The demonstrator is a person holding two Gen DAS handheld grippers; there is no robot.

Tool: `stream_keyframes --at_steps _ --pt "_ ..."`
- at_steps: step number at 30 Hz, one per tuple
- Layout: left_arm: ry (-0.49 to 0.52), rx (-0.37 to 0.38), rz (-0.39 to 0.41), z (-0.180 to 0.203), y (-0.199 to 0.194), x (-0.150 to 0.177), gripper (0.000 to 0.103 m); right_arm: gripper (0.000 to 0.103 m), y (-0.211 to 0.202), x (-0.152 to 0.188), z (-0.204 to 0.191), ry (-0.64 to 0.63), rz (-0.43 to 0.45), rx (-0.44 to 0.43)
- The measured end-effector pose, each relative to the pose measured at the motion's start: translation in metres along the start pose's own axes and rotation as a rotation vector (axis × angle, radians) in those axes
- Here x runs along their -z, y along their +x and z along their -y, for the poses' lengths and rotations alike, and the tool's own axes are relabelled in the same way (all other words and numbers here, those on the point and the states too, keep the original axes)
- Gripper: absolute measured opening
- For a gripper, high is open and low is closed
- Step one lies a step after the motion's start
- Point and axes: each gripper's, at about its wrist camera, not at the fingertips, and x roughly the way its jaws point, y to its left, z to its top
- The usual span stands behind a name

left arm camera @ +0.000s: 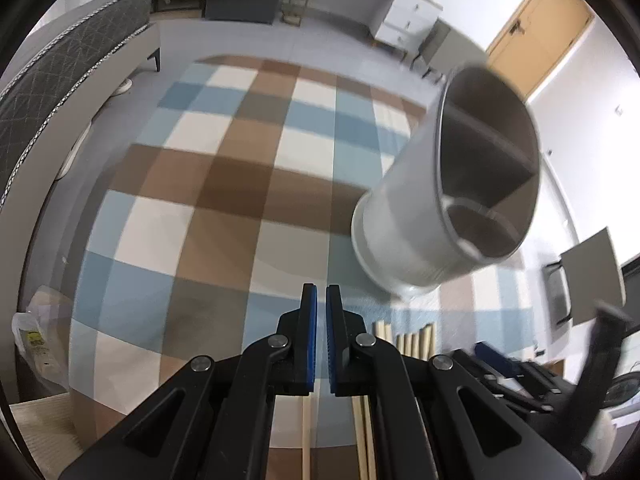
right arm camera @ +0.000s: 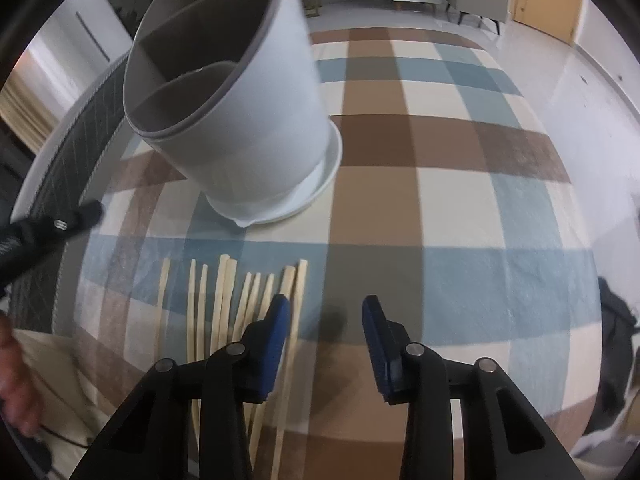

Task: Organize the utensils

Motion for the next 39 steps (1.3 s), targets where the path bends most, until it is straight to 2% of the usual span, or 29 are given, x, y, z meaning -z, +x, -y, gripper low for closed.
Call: stream_keyframes --at_steps 3,8,13,14,16,18,19,21,23,26,29,31,34,39 --pt "-0.035 0.031 0.017 -0.012 -0.007 -0.013 0.000 0.029 0.011 -0.007 -0.009 -0.043 -0.037 0.036" --pt "-0.115 0.064 0.022 -0.033 -0.016 -0.021 0.000 0.027 0.025 -0.009 -0.022 -0.119 -0.084 0.104" --pt "-0.159 0.047 -0.002 -0.042 -0.015 -0.025 0.001 0.025 0.028 -0.011 -0.032 -0.167 -0.086 0.146" --pt "-0.161 0.041 -0.008 -0.044 -0.014 -0.025 0.004 0.024 0.029 -0.013 -0.032 -0.169 -0.083 0.142" --pt "-0.171 0.022 -0.018 -0.047 -0.014 -0.024 0.017 0.021 0.030 -0.015 -0.031 -0.163 -0.076 0.127" --pt "-0.181 0.012 -0.016 -0.051 -0.014 -0.023 0.036 0.009 0.031 -0.018 -0.028 -0.150 -0.063 0.122" --pt "-0.181 0.001 -0.014 -0.053 -0.014 -0.022 0.040 0.007 0.031 -0.019 -0.026 -0.142 -0.059 0.116" --pt "-0.165 -0.028 -0.018 -0.054 -0.012 -0.020 0.050 0.004 0.032 -0.022 -0.020 -0.107 -0.049 0.076" --pt "-0.132 -0.059 -0.041 -0.053 -0.004 -0.017 0.052 0.004 0.025 -0.022 -0.013 -0.077 -0.021 0.049" --pt "-0.080 -0.084 -0.103 -0.048 0.011 -0.011 0.052 0.004 0.015 -0.024 0.002 -0.012 0.026 0.004" --pt "0.032 -0.138 -0.183 -0.033 0.033 0.001 0.052 0.004 -0.002 -0.025 0.018 0.076 0.087 -0.064" --pt "0.063 -0.153 -0.197 -0.028 0.039 0.005 0.052 0.004 -0.015 -0.025 0.030 0.132 0.137 -0.106" --pt "0.073 -0.161 -0.223 -0.024 0.049 0.008 0.052 0.004 -0.032 -0.025 0.046 0.203 0.204 -0.170" --pt "0.098 -0.202 -0.254 -0.018 0.066 0.013 0.052 0.004 -0.052 -0.022 0.061 0.274 0.276 -0.226"
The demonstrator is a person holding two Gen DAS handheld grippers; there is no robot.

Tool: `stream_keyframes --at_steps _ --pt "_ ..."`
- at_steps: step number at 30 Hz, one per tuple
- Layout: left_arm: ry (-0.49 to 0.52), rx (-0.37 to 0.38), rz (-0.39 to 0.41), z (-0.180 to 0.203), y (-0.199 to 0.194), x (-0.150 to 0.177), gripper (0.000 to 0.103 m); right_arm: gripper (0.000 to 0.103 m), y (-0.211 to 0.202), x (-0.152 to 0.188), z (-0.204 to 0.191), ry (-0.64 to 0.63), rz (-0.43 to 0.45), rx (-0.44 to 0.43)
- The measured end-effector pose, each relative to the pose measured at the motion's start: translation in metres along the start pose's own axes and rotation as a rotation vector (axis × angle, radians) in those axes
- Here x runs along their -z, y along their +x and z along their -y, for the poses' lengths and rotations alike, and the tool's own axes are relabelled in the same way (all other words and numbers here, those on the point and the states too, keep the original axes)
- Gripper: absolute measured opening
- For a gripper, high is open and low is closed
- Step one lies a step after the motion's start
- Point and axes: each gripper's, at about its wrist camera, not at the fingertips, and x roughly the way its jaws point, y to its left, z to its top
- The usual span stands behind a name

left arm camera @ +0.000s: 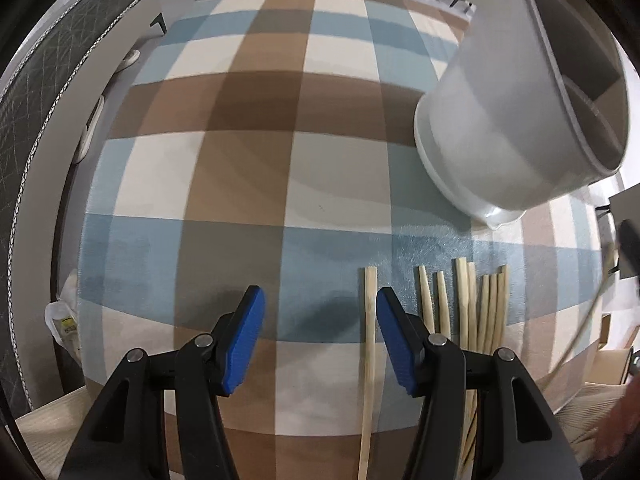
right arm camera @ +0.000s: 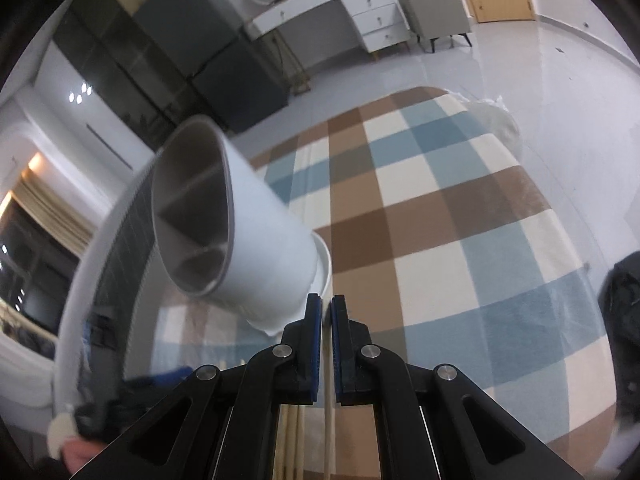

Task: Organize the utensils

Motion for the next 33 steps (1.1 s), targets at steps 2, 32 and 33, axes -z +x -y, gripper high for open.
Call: stream_keyframes --at_steps 2,32,33 --pt "0.012 -0.018 0.005 0.004 0.002 0.001 0.053 0.004 -0.007 0.000 0.005 0.038 0.022 -0.025" --pt "0.024 0.138 0.538 0.005 -0.124 0.052 0.002 0.004 -0.107 0.036 -0.037 -0.096 0.249 -0.023" --pt "0.033 0.148 0.557 0.008 -0.131 0.052 0.002 0.004 -0.109 0.038 -0.042 -0.121 0.259 -0.010"
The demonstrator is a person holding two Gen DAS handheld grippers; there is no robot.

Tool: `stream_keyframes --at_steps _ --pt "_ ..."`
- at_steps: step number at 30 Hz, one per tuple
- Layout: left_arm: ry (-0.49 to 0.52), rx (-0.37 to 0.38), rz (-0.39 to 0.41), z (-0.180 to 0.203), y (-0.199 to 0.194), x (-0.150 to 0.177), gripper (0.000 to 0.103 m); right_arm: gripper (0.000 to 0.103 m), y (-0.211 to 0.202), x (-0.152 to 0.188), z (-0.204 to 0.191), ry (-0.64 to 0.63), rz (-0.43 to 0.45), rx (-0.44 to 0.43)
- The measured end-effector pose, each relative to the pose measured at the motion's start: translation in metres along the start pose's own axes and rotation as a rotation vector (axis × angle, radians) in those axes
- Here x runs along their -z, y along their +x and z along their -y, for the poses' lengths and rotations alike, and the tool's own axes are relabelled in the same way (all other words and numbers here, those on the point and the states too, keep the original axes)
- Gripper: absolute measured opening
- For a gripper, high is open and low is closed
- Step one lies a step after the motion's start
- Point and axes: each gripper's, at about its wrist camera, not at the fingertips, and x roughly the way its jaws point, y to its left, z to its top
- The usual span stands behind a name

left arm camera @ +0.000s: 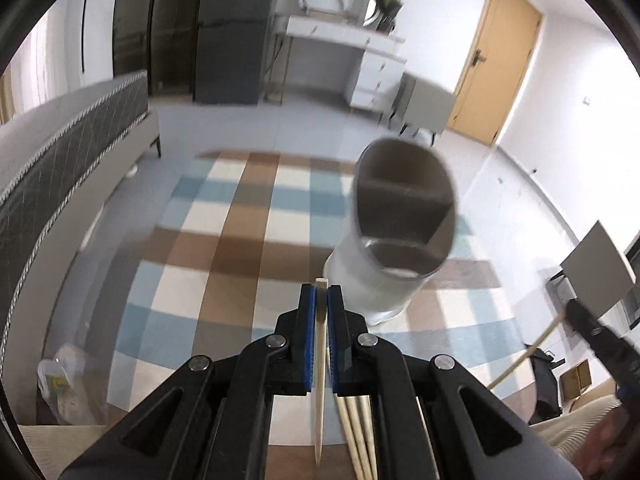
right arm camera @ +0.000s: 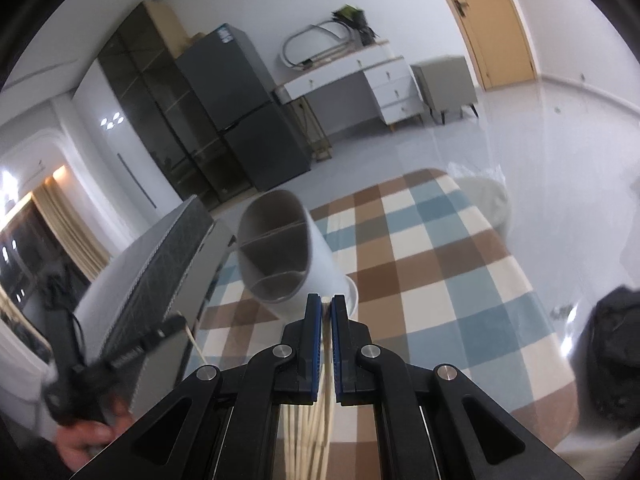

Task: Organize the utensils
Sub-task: 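Carry both chopsticks over the caddy and open both tools to drop them in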

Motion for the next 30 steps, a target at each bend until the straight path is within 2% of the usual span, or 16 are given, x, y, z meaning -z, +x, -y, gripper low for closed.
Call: stream_keyframes --at_steps 3,9,17,21,30 --pt "0.040 0.008 0.035 0.012 -0.007 -0.011 0.001 0.004 -0.006 0.002 -0.013 -0.056 0.023 0.014" --pt "0.067 0.035 0.036 0.019 -0.014 -0.019 0.001 0.004 -0.018 -0.001 -0.031 -0.110 0.068 0.020" --pt "0.083 0.078 0.040 0.024 -0.033 -0.035 0.001 0.004 -0.026 -0.024 -0.056 -0.203 0.131 -0.004" --pt "0.073 0.121 0.069 0.027 -0.046 -0.056 0.001 0.004 -0.028 -0.049 -0.070 -0.272 0.167 -0.020" --pt "0.049 0.186 0.148 0.038 -0.067 -0.136 0.001 0.004 -0.017 -0.127 -0.090 -0.339 0.238 -0.058"
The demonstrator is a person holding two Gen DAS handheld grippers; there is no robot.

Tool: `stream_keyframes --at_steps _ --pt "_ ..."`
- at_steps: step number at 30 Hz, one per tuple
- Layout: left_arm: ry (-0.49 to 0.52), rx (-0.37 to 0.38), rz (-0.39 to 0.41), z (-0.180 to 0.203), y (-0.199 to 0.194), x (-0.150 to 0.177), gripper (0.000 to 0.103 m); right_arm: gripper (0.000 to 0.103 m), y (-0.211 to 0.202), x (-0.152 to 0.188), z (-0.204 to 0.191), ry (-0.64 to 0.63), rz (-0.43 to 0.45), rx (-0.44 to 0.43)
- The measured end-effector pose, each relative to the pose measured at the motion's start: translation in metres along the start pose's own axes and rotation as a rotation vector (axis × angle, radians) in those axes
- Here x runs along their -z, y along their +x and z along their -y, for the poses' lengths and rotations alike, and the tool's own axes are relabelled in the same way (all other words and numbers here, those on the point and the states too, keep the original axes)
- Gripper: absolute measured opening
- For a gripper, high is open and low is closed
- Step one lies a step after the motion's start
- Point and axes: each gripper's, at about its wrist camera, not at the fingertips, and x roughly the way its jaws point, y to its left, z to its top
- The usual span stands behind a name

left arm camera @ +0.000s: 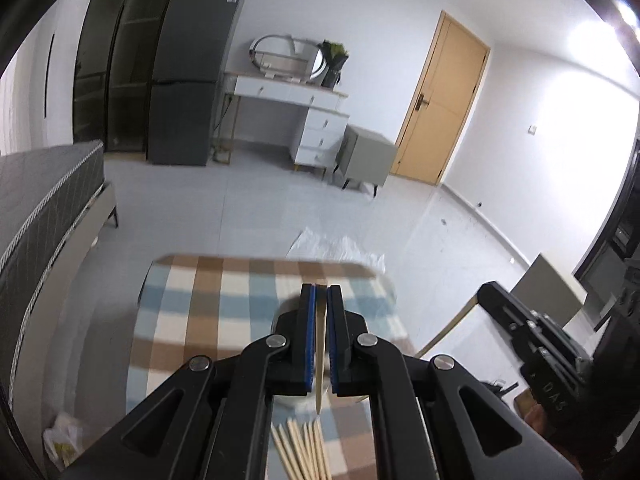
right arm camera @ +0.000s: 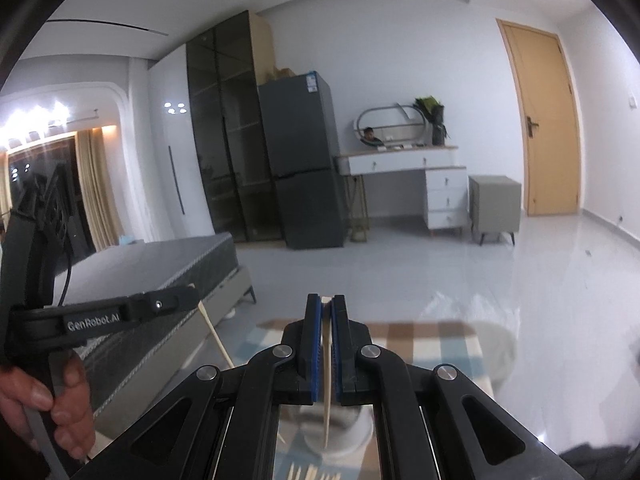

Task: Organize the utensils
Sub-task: 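Carry both chopsticks over the caddy and open both tools to drop them in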

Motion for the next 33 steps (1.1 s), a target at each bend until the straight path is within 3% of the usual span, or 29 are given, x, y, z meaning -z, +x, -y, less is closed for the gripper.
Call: stream_keyframes --at_steps 6,11,20,28,31,33 --pt "0.003 0.006 0.052 -0.004 0.019 -0.041 0.001 0.004 0.040 -0.031 0.001 -0.060 0.019 -0.008" --pt "-0.001 0.004 0.045 -0.016 0.054 -0.056 0.001 0.004 0.076 -0.033 0.003 -0.089 0.006 -0.020" --pt "-0.032 0.008 -0.036 -0.037 0.106 -0.044 0.001 0.004 0.121 -0.004 0.009 -0.167 -0.069 -0.032" --pt "-0.063 0.036 -0.109 -0.043 0.123 -0.033 0.001 0.006 0.142 0.019 0.017 -0.166 -0.141 -0.073" --pt "-0.066 0.018 -0.141 -0.041 0.127 -0.040 0.002 0.012 0.139 0.022 0.019 -0.157 -0.144 -0.086" --pt "-0.061 0.027 -0.154 -0.039 0.126 -0.042 0.003 0.034 0.132 0.022 0.022 -0.141 -0.134 -0.082"
